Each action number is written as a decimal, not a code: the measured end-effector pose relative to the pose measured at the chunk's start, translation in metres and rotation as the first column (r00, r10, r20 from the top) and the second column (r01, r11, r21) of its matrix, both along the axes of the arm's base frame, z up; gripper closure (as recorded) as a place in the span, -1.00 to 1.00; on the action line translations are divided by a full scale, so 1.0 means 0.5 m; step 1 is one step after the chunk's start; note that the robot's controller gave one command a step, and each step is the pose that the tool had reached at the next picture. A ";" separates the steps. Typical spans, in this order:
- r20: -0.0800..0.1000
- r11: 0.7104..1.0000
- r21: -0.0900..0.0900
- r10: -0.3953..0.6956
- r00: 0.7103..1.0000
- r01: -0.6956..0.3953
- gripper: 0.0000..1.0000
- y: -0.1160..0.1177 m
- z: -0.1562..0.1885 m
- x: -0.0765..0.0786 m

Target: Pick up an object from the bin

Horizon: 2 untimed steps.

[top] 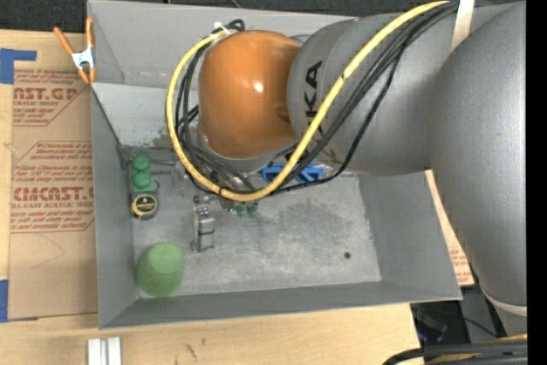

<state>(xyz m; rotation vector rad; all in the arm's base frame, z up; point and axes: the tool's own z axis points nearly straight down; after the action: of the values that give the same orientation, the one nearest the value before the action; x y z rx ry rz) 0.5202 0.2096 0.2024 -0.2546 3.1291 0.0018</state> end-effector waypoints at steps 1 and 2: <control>-0.010 0.987 -0.005 0.158 0.987 -0.158 -1.00 0.068 -0.171 -0.060; -0.010 0.731 0.008 0.683 0.731 -0.683 -1.00 0.070 -0.240 -0.051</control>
Offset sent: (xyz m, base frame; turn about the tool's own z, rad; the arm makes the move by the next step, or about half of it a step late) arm -0.0283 0.0340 -0.0835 -0.1553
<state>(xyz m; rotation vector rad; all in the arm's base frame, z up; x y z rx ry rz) 0.4947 0.2445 0.0823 -1.3907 2.8285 0.0100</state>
